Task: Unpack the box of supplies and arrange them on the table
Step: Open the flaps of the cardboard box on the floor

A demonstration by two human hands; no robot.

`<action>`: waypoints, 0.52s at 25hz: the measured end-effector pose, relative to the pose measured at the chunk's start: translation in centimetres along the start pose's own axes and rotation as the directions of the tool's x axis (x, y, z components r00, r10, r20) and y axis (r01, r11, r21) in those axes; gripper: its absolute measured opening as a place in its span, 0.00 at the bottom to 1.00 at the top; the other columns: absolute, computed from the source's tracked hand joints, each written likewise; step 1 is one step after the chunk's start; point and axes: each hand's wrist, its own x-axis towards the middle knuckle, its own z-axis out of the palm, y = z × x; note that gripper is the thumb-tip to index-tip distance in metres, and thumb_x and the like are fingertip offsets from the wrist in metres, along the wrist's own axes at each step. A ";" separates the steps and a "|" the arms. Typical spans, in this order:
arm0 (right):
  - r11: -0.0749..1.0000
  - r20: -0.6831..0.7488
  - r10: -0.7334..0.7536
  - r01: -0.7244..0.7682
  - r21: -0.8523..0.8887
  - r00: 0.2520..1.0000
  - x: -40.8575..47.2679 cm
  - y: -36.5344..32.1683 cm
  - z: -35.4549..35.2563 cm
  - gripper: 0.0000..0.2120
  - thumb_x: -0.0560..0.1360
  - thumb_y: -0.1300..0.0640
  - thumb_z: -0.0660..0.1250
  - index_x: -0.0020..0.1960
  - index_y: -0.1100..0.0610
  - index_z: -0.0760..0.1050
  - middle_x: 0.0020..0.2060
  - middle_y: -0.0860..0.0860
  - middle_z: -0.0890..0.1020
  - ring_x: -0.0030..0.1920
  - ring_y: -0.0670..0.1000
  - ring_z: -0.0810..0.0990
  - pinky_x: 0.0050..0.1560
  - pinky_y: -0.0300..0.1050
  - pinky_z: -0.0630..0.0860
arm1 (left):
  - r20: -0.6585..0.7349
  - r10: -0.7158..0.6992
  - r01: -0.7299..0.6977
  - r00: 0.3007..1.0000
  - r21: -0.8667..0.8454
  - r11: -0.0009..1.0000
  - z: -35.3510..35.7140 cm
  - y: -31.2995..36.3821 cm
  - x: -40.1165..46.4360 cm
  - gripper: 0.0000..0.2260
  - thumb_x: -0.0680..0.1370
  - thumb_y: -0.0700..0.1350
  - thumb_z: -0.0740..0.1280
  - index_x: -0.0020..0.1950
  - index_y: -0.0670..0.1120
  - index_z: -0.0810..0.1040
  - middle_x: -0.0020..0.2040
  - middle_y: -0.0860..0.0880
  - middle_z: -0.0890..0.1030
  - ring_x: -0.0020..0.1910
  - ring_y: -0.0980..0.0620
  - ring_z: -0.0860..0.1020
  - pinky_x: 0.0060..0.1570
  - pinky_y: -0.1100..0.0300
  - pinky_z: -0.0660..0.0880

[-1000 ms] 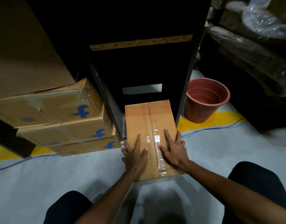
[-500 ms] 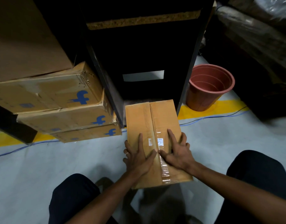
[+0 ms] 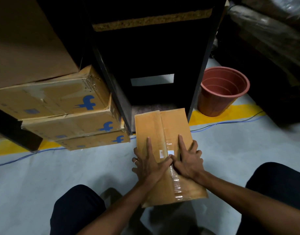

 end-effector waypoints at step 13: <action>0.998 0.053 0.042 -0.044 0.035 0.998 0.6 -0.9 0.3 0.52 0.70 0.26 0.62 0.80 0.45 0.36 0.78 0.61 0.42 0.76 0.67 0.53 0.72 0.63 0.60 | 0.124 0.089 -0.095 0.988 0.044 0.994 -0.3 -2.0 0.2 0.54 0.67 0.72 0.68 0.77 0.62 0.31 0.78 0.43 0.37 0.77 0.34 0.51 0.71 0.34 0.61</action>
